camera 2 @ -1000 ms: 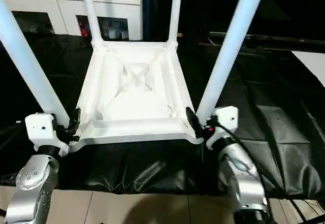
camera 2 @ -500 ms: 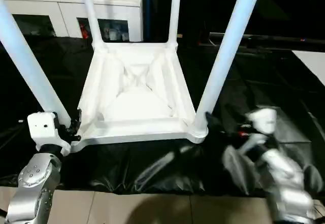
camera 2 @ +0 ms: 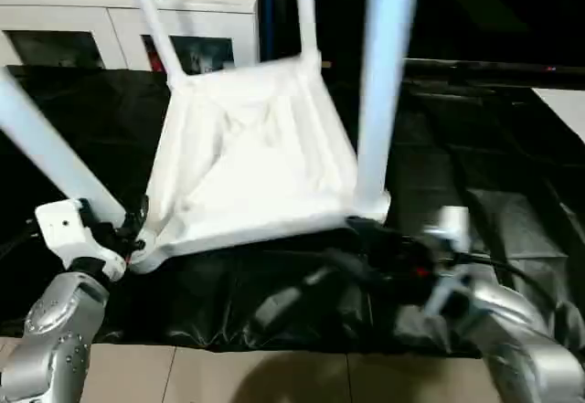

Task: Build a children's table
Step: Flip table

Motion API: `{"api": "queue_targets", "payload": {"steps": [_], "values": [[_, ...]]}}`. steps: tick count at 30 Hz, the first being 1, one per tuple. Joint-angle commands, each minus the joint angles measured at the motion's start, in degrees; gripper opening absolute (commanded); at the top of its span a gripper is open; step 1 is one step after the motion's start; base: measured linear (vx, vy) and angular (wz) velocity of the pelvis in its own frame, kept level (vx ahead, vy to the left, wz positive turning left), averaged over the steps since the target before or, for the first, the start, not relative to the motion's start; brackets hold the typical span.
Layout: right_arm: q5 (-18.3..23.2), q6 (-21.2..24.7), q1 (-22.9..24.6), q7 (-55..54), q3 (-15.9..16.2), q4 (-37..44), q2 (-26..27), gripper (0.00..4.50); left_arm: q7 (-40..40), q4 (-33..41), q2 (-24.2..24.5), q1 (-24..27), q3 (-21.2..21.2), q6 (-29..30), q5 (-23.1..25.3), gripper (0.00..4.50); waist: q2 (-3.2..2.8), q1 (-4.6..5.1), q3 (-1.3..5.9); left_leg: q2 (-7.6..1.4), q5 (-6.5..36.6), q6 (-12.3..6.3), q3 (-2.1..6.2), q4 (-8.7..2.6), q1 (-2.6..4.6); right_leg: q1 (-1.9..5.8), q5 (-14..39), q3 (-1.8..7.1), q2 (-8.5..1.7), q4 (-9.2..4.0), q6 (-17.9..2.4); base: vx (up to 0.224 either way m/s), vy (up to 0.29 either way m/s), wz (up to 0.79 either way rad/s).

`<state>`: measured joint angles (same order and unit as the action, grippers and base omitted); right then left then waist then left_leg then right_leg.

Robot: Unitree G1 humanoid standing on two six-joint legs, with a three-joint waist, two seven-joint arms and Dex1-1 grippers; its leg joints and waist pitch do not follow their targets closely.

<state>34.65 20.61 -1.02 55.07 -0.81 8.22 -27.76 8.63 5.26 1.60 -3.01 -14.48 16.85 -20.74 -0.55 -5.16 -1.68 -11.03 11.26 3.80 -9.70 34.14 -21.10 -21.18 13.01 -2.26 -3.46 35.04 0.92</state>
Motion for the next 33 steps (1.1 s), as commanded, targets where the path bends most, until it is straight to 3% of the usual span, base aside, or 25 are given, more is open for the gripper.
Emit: {"api": "queue_targets", "payload": {"steps": [1, 2, 3, 4, 5, 6, 7, 9, 15, 16, 18, 24, 29, 33], "values": [[-5.0, -0.4, -2.3, -3.6, 3.3, -2.8, 2.1, 3.81, 1.5, -1.2, -1.9, -0.6, 2.0, 4.9, -4.7, 2.02, 0.97, 0.45, 1.89, -1.80, 10.7, -2.05, 0.69, -4.32, -0.07, 0.92, 15.1, 1.98, -3.83, -5.20, -8.5, 0.000, 0.000, 0.00], [-6.8, -0.5, -4.0, -5.4, 4.7, -4.8, 3.8, 3.81, 1.8, -1.0, -1.7, -0.8, 2.5, 5.1, -4.5, 2.02, 0.89, 0.26, 1.96, -2.10, 11.3, -1.61, 0.70, -4.24, 0.37, 0.68, 14.7, 2.14, -3.78, -5.25, -8.4, 0.000, 0.000, 0.00], [-7.7, -0.5, -5.2, -6.7, 5.6, -5.9, 5.0, 3.81, 2.0, -0.6, -1.4, -0.9, 3.2, 5.1, -3.9, 2.02, 1.41, 0.33, 1.94, -2.07, 11.2, -1.46, 0.70, -4.40, 0.21, 0.83, 14.0, 2.17, -3.77, -4.99, -8.4, 0.000, 0.000, 0.00], [-7.7, -0.5, -5.7, -6.6, 5.9, -6.7, 5.4, 3.81, 2.2, -0.3, -1.3, -0.9, 3.5, 5.2, -3.9, 2.02, 1.22, 0.14, 2.00, -2.13, 11.0, -1.40, 0.69, -4.44, 0.32, 0.88, 13.3, 2.19, -3.80, -5.00, -8.4, 0.000, 0.000, 0.00], [-7.7, -0.5, -5.7, -6.6, 5.9, -6.7, 5.4, 3.81, 2.2, -0.3, -1.3, -0.9, 3.5, 5.2, -3.9, 2.02, 1.46, 0.00, 2.11, -2.26, 10.6, -1.54, 0.64, -4.33, 0.46, 0.87, 12.1, 2.22, -3.79, -4.93, -8.3, 0.000, 0.000, 0.00], [-7.7, -0.3, -6.4, -7.3, 6.3, -7.7, 5.7, 3.81, 2.1, 0.2, -1.5, -0.8, 3.5, 5.8, -4.0, 2.02, 1.13, -0.26, 2.21, -2.40, 9.4, -1.67, 0.63, -4.29, 0.60, 0.85, 8.9, 2.32, -3.75, -4.62, -8.8, 0.000, 0.000, 0.00], [-7.7, -0.3, -6.4, -7.3, 6.3, -7.7, 5.7, 4.10, 2.1, 0.2, -1.5, -0.8, 3.5, 5.8, -4.0, 2.02, 1.42, -0.33, 2.24, -2.40, 7.9, -1.93, 0.58, -4.24, 0.42, 1.11, 6.0, 2.29, -3.69, -4.23, -9.2, 0.000, 0.000, 0.00], [-7.0, 1.6, -8.2, -9.9, 6.3, -10.0, 7.9, 4.20, 1.4, 2.0, -2.2, -0.9, 3.3, 7.7, -5.3, 2.02, 1.71, -0.34, 2.26, -2.23, 6.2, -2.57, 0.47, -4.13, 0.11, 1.44, 2.7, 2.22, -3.79, -3.88, -9.7, 0.000, 0.000, 0.00], [-7.2, 4.7, -9.6, -12.9, 5.7, -12.4, 11.2, 4.50, 0.5, 3.7, -2.8, -1.1, 3.4, 9.2, -6.3, 2.02, 1.80, 0.48, 1.96, -2.22, 8.9, -1.75, 0.47, -4.38, 0.16, 1.36, 7.8, 2.26, -3.96, -4.39, -9.6, 0.000, 0.000, 0.00], [-7.2, 5.4, -9.7, -13.7, 5.6, -12.8, 11.9, 4.50, 0.3, 4.0, -3.1, -1.1, 3.5, 9.4, -6.3, 2.02, 2.26, 0.54, 1.97, -2.24, 8.8, -1.42, 0.36, -4.34, 0.23, 1.30, 8.1, 2.31, -3.90, -4.43, -9.6, 0.000, 0.000, 0.00], [-6.5, 6.4, -9.5, -14.4, 5.5, -13.0, 12.8, 4.50, -0.2, 4.3, -3.4, -1.1, 3.5, 9.3, -6.4, 2.02, 1.85, 0.23, 2.09, -2.29, 8.1, -1.28, 0.35, -4.25, 0.44, 1.16, 7.0, 2.38, -3.91, -4.29, -9.8, 0.000, 0.000, 0.00], [-5.7, 5.9, -9.5, -14.8, 5.2, -12.9, 13.8, 4.50, -0.9, 4.5, -4.1, -1.2, 3.1, 9.4, -6.3, 2.02, 2.05, 0.11, 1.99, -2.26, 7.2, -1.21, 0.37, -4.29, 0.26, 1.54, 3.2, 2.34, -3.90, -3.99, -9.7, 0.000, 0.000, 0.00], [0.0, 6.3, -9.5, -14.3, 1.6, -10.5, 17.6, 4.50, -1.2, 5.2, -4.7, -1.3, 2.8, 10.4, -6.0, 2.02, 1.93, 0.18, 1.94, -2.38, 8.2, -1.31, 0.46, -4.42, 0.34, 1.40, 4.7, 2.37, -3.93, -4.07, -9.5, 0.000, 0.000, 0.00], [-1.5, 5.8, -11.1, -18.5, 0.0, -12.9, 19.6, 4.50, -1.4, 5.1, -4.7, -1.4, 2.9, 10.4, -6.1, 2.02, 1.81, 0.22, 2.03, -2.27, 7.3, -0.49, 0.46, -4.43, 0.36, 1.43, 3.8, 2.32, -3.88, -3.93, -9.5, 0.000, 0.000, 0.00]]}}
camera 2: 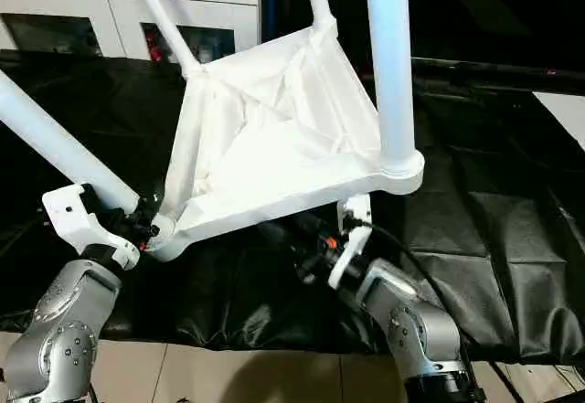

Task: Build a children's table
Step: Flip table

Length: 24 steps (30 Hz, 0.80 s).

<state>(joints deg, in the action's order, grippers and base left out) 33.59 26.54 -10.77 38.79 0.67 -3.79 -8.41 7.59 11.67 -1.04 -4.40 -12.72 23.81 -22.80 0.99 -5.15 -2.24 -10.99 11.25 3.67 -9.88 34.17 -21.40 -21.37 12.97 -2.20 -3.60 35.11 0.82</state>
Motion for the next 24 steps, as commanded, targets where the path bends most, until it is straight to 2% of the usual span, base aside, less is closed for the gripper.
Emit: {"api": "queue_targets", "payload": {"steps": [1, 3, 9, 14, 16, 17, 18, 20, 21, 24], "values": [[-0.7, -0.3, -1.7, -3.1, -1.6, -1.6, 0.5, 4.50, -0.4, -1.4, -2.1, 0.0, 1.2, 3.4, -4.0, 2.02, 0.32, 0.29, 2.58, -2.28, 7.4, -0.24, 0.60, -4.43, 0.66, 1.59, 3.9, 2.28, -3.74, -4.03, -9.4, 0.000, 0.000, 0.00], [-0.3, -0.4, -2.2, -4.5, -2.4, -2.5, 1.4, 4.50, -0.4, -1.4, -2.2, -0.1, 1.2, 3.4, -4.0, 2.02, 0.31, 0.22, 2.59, -2.26, 7.6, 0.03, 0.56, -4.42, 0.74, 1.59, 4.4, 2.29, -3.75, -4.08, -9.2, 0.000, 0.000, 0.00], [6.1, 0.7, -5.3, -9.9, -8.4, -5.9, 6.2, 4.50, -0.2, -0.9, -2.7, 0.3, 1.3, 3.3, -3.9, 2.02, 0.12, 0.33, 2.68, -2.31, 7.6, 0.39, 0.62, -4.54, 0.84, 1.52, 3.3, 2.29, -3.71, -3.81, -9.2, 0.000, 0.000, 0.00], [11.5, 2.9, -8.5, -12.1, -13.1, -8.8, 9.2, 4.50, 0.7, -0.5, -3.4, 1.4, 2.6, 2.1, -3.7, 2.02, 0.35, 0.48, 2.66, -2.25, 7.5, 0.43, 0.52, -4.53, 0.73, 1.66, 3.0, 2.26, -3.75, -3.84, -8.9, 0.000, 0.000, 0.00], [11.7, 3.2, -9.0, -12.0, -13.4, -9.3, 9.3, 4.50, 1.0, -0.4, -3.5, 1.6, 2.9, 1.8, -3.6, 2.02, 0.25, 0.48, 2.71, -2.23, 7.0, 0.44, 0.54, -4.48, 0.70, 1.69, 2.8, 2.26, -3.75, -3.78, -8.8, 0.000, 0.000, 0.00], [12.1, 3.6, -9.3, -12.2, -13.7, -9.6, 9.5, 4.33, 1.2, -0.2, -3.4, 1.9, 3.2, 1.5, -3.3, 2.02, 0.26, 0.45, 2.76, -2.21, 6.3, 0.39, 0.52, -4.40, 0.67, 1.73, 1.9, 2.27, -3.73, -3.70, -8.7, 0.000, 0.000, 0.00], [12.6, 4.2, -9.7, -12.5, -14.1, -10.0, 9.6, 4.23, 1.7, 0.0, -3.2, 2.2, 4.0, 1.2, -2.8, 2.02, 0.57, 0.47, 2.78, -2.21, 5.9, 0.29, 0.47, -4.38, 0.65, 1.79, 1.4, 2.26, -3.72, -3.70, -8.7, 0.000, 0.000, 0.00], [13.3, 5.0, -10.1, -13.0, -14.5, -10.5, 9.6, 4.13, 2.1, 0.3, -2.8, 2.5, 5.1, 0.8, -1.6, 2.02, 0.61, 0.49, 2.81, -2.18, 4.9, 0.02, 0.45, -4.33, 0.58, 1.84, 0.5, 2.21, -3.73, -3.56, -8.8, 0.000, 0.000, 0.00], [13.4, 5.1, -10.1, -13.1, -14.6, -10.6, 9.6, 3.90, 2.2, 0.3, -2.8, 2.6, 5.2, 0.7, -1.4, 2.02, 0.52, 0.50, 2.77, -2.20, 5.0, -0.02, 0.47, -4.39, 0.59, 1.83, 0.8, 2.21, -3.75, -3.59, -8.8, 0.000, 0.000, 0.00], [13.8, 6.5, -10.6, -13.9, -15.1, -11.5, 9.5, 3.73, 2.7, 0.5, -2.1, 2.8, 6.7, -0.1, 0.5, 2.02, 0.49, 0.56, 2.71, -2.21, 5.8, 0.16, 0.40, -4.39, 0.68, 1.75, 2.6, 2.25, -3.79, -3.77, -8.4, 0.000, 0.000, 0.00]]}}
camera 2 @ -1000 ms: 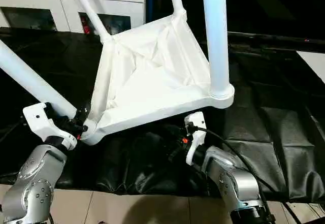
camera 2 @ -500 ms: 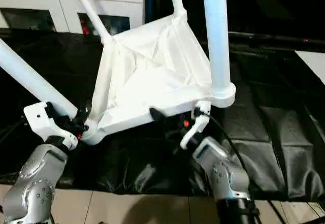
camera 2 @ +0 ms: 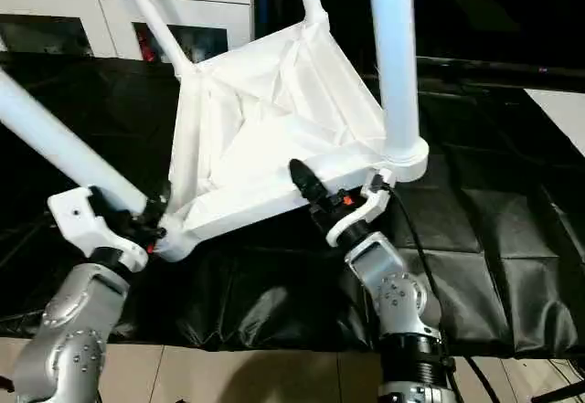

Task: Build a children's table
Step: Flip table

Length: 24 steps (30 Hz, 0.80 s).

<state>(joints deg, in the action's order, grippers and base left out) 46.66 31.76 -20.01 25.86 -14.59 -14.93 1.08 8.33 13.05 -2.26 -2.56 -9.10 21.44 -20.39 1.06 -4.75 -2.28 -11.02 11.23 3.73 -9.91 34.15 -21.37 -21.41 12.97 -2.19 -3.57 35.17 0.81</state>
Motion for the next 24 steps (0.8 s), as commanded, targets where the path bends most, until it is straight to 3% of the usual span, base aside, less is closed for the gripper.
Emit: {"api": "queue_targets", "payload": {"steps": [1, 4, 9, 11, 17, 19, 24], "values": [[0.8, 1.4, -1.6, -1.3, -0.2, -0.7, 0.1, 3.68, 2.2, -0.8, -0.6, 1.0, 3.5, 1.9, -1.3, 2.02, 0.44, 0.15, 2.71, -2.18, 5.9, 0.30, 0.45, -4.42, 0.63, 1.78, 3.0, 2.25, -3.81, -3.90, -8.2, 0.000, 0.000, 0.00], [1.6, 1.7, -2.2, -2.2, -1.5, -1.8, 0.3, 3.46, 3.2, -0.2, 0.1, 1.3, 5.2, -0.2, 0.1, 2.02, 0.32, 0.17, 2.78, -2.18, 5.5, 0.41, 0.47, -4.38, 0.64, 1.75, 2.5, 2.24, -3.83, -3.82, -8.1, 0.000, 0.000, 0.00], [1.5, 1.5, -2.4, -2.7, -2.1, -2.1, 0.3, 3.02, 4.5, 0.2, 1.2, 1.7, 6.8, -3.0, 1.8, 2.02, 0.25, 0.08, 3.44, -1.97, -0.1, -1.03, 0.38, -3.64, 0.39, 2.03, -6.9, 2.16, -3.60, -2.75, -9.3, 0.000, 0.000, 0.00], [1.5, 1.5, -2.4, -2.9, -2.6, -2.5, 0.1, 2.76, 5.6, 0.3, 1.7, 2.2, 7.8, -4.4, 2.9, 2.02, 0.11, 0.10, 3.38, -1.95, -1.0, -1.68, 0.35, -3.60, 0.28, 1.97, -8.7, 2.07, -3.51, -2.65, -9.9, 0.000, 0.000, 0.00], [1.2, 1.3, -2.4, -3.3, -3.4, -2.5, 0.0, 2.58, 6.7, 0.2, 3.3, 3.2, 9.3, -6.4, 5.2, 2.02, -0.03, 0.12, 3.35, -2.08, 0.8, -1.60, 0.34, -3.63, 0.35, 2.01, -7.2, 2.10, -3.61, -2.68, -10.6, 0.000, 0.000, 0.00], [1.0, 1.0, -2.4, -3.2, -3.3, -2.5, -0.1, 2.53, 7.3, -0.1, 3.0, 3.3, 8.4, -6.1, 3.7, 2.58, -0.12, 0.14, 3.35, -2.11, 1.1, -1.29, 0.30, -3.63, 0.45, 1.95, -6.9, 2.07, -3.58, -2.71, -10.8, 0.000, 0.000, 0.00], [-0.9, -0.8, -2.6, -3.9, -3.3, -1.7, -0.5, 2.47, 10.3, -0.1, 4.5, 4.0, 6.3, -7.5, 1.2, 2.99, -0.40, 0.02, 3.38, -2.06, 0.7, -0.82, 0.32, -3.60, 0.45, 2.00, -7.9, 2.07, -3.56, -2.59, -11.0, 0.000, 0.000, 0.00]]}}
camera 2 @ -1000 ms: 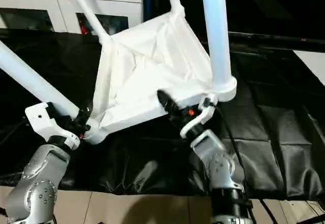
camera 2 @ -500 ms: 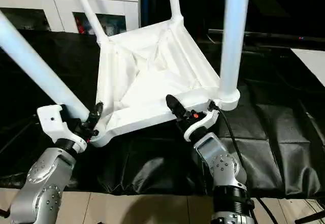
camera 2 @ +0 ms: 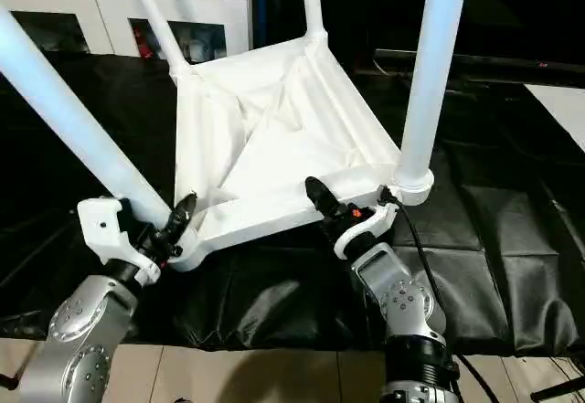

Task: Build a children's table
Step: Flip table

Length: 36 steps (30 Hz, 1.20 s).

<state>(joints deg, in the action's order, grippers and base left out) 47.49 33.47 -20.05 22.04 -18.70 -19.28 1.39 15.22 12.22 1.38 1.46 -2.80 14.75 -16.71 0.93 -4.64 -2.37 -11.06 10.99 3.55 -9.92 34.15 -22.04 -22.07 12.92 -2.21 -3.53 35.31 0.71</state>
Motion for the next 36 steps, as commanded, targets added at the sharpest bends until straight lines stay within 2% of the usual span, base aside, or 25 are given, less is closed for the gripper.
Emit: {"api": "queue_targets", "payload": {"steps": [1, 3, 5, 7, 8, 13, 14, 18, 19, 21, 25, 27, 30, 31, 33, 34, 35, 36], "values": [[-2.0, -2.7, -2.7, -0.2, 0.8, 2.7, -0.9, 2.47, 3.9, 0.8, 1.1, 0.1, -0.1, -0.8, -2.8, 2.99, -0.24, -0.19, 3.52, -1.93, 0.6, -0.52, 0.37, -3.55, 1.17, 2.62, -7.9, 2.04, -3.61, -2.67, -10.8, 0.000, 0.000, 0.00], [-2.8, -4.2, -3.5, -1.0, 0.2, 2.7, -1.5, 2.43, 8.4, 2.0, 4.5, 1.5, 0.0, -0.3, -4.3, 3.28, -0.39, -0.14, 3.57, -1.86, 0.4, -0.43, 0.38, -3.55, 1.16, 2.61, -8.2, 2.01, -3.48, -2.58, -10.8, 0.000, 0.000, 0.00], [-2.4, -4.1, -4.0, -1.3, -0.3, 2.9, -1.8, 2.43, 10.3, 2.4, 6.6, 2.1, 0.4, 0.3, -4.2, 3.28, -0.45, -0.16, 3.48, -1.86, 0.6, -0.30, 0.24, -3.56, 1.33, 2.45, -7.9, 2.03, -3.34, -2.55, -10.7, 0.000, 0.000, 0.00], [-2.6, -4.4, -4.9, -1.7, -0.7, 3.5, -2.7, 2.30, 15.4, 3.7, 11.7, 3.7, 1.8, 1.1, -3.5, 3.41, -0.67, -0.21, 3.42, -1.85, 1.3, -0.25, 0.37, -3.68, 1.38, 2.37, -6.7, 1.96, -3.32, -2.56, -10.3, 0.000, 0.000, 0.00], [-2.7, -4.9, -5.4, -2.3, -1.2, 3.8, -3.1, 2.18, 17.5, 4.5, 13.9, 4.5, 2.1, 1.4, -3.4, 3.64, -0.61, -0.13, 3.39, -1.80, 1.9, 0.03, 0.28, -3.68, 1.47, 2.30, -5.8, 1.98, -3.23, -2.60, -9.9, 0.000, 0.000, 0.00], [-3.9, -6.9, -7.2, -3.6, -3.1, 2.7, -5.4, 2.16, 19.2, 3.9, 18.1, 5.1, 0.6, 0.7, -1.8, 3.71, -0.88, -0.36, 3.19, -1.85, 4.2, 1.33, 0.09, -3.84, 1.62, 2.07, -2.8, 2.14, -3.30, -2.74, -10.0, 0.000, 0.000, 0.00], [-4.2, -7.2, -7.3, -3.7, -3.1, 2.8, -5.7, 2.10, 19.4, 3.9, 18.6, 5.2, 0.5, 0.4, -1.7, 4.08, -0.88, -0.41, 3.12, -1.81, 4.6, 1.50, 0.10, -3.87, 1.57, 2.07, -2.3, 2.19, -3.32, -2.74, -9.8, 0.000, 0.000, 0.00], [-6.0, -7.4, -7.0, -4.3, -2.9, 4.0, -7.3, 2.08, 21.8, 5.4, 21.6, 6.0, 1.8, 1.9, -2.6, 4.08, -0.99, -0.52, 3.20, -1.80, 5.3, 1.97, 0.20, -3.97, 1.54, 2.01, -1.4, 2.15, -3.30, -2.64, -9.6, 0.000, 0.000, 0.00], [-6.5, -7.3, -7.0, -4.6, -2.7, 4.4, -7.8, 2.08, 22.7, 5.7, 22.4, 6.0, 2.3, 2.2, -2.8, 4.20, -0.98, -0.50, 3.17, -1.80, 5.5, 2.00, 0.18, -3.97, 1.55, 1.97, -1.3, 2.16, -3.27, -2.66, -9.6, 0.000, 0.000, 0.00], [-7.2, -6.2, -6.8, -6.2, -2.7, 5.9, -9.0, 2.07, 24.9, 6.7, 22.9, 5.6, 3.4, 1.3, -3.0, 4.45, -0.80, -0.55, 3.09, -1.73, 5.9, 2.01, 0.11, -4.00, 1.58, 1.92, -0.5, 2.20, -3.26, -2.76, -9.6, 0.000, 0.000, 0.00], [-8.0, -6.1, -6.7, -7.7, -2.6, 7.0, -9.4, 2.07, 26.2, 8.0, 22.9, 4.9, 4.3, 1.7, -4.0, 4.48, -0.85, -0.70, 3.09, -1.67, 6.2, 2.30, 0.08, -4.02, 1.48, 1.92, 0.7, 2.24, -3.31, -2.78, -9.1, 0.000, 0.000, 0.00], [-9.9, -6.4, -6.7, -10.3, -1.8, 8.7, -10.2, 2.07, 27.6, 10.7, 23.7, 3.7, 6.8, 3.4, -4.8, 4.49, -0.85, -0.69, 3.02, -1.67, 7.1, 2.58, 0.09, -4.09, 1.47, 1.85, 2.0, 2.26, -3.32, -2.89, -8.8, 0.000, 0.000, 0.00], [-11.5, -6.9, -6.7, -11.0, -1.0, 9.2, -10.8, 2.07, 27.4, 11.2, 23.9, 3.0, 7.6, 3.3, -4.2, 4.50, -0.83, -0.64, 2.89, -1.65, 8.7, 3.04, 0.13, -4.23, 1.52, 1.73, 5.0, 2.26, -3.29, -3.17, -8.0, 0.000, 0.000, 0.00], [-11.9, -6.9, -6.7, -11.4, -0.6, 9.4, -11.1, 2.07, 26.8, 11.2, 23.5, 2.3, 7.7, 3.1, -3.7, 4.50, -1.30, -0.61, 2.84, -1.58, 9.6, 3.38, 0.22, -4.25, 1.52, 1.67, 6.3, 2.29, -3.34, -3.24, -7.8, 0.000, 0.000, 0.00], [-14.1, -7.0, -6.5, -12.8, 1.1, 10.2, -12.4, 2.07, 25.2, 10.8, 22.4, -0.6, 7.4, 2.8, -2.9, 4.50, -0.98, -0.50, 2.81, -1.58, 10.4, 3.72, 0.16, -4.27, 1.63, 1.67, 7.6, 2.33, -3.22, -3.51, -7.2, 0.000, 0.000, 0.00], [-14.1, -7.0, -6.5, -12.8, 1.1, 10.2, -12.4, 2.07, 25.2, 10.8, 22.4, -0.6, 7.4, 2.8, -2.9, 4.50, -0.97, -0.58, 2.83, -1.57, 10.4, 3.69, 0.11, -4.22, 1.73, 1.59, 7.8, 2.37, -3.22, -3.57, -7.1, 0.000, 0.000, 0.00], [-14.5, -6.0, -6.4, -13.8, 1.4, 10.8, -12.7, 2.07, 22.9, 11.0, 22.0, -3.8, 6.7, 2.2, -1.1, 4.50, -1.00, -0.51, 2.72, -1.46, 10.3, 3.57, 0.20, -4.32, 1.44, 1.74, 8.6, 2.35, -3.24, -3.64, -6.7, 0.000, 0.000, 0.00], [-14.5, -6.0, -6.4, -13.8, 1.4, 10.8, -12.7, 2.07, 22.9, 11.0, 22.0, -3.8, 6.7, 2.2, -1.1, 4.50, -1.05, -0.57, 2.80, -1.49, 10.6, 3.63, 0.18, -4.26, 1.61, 1.68, 9.0, 2.36, -3.23, -3.67, -6.6, 0.000, 0.000, 0.00]]}}
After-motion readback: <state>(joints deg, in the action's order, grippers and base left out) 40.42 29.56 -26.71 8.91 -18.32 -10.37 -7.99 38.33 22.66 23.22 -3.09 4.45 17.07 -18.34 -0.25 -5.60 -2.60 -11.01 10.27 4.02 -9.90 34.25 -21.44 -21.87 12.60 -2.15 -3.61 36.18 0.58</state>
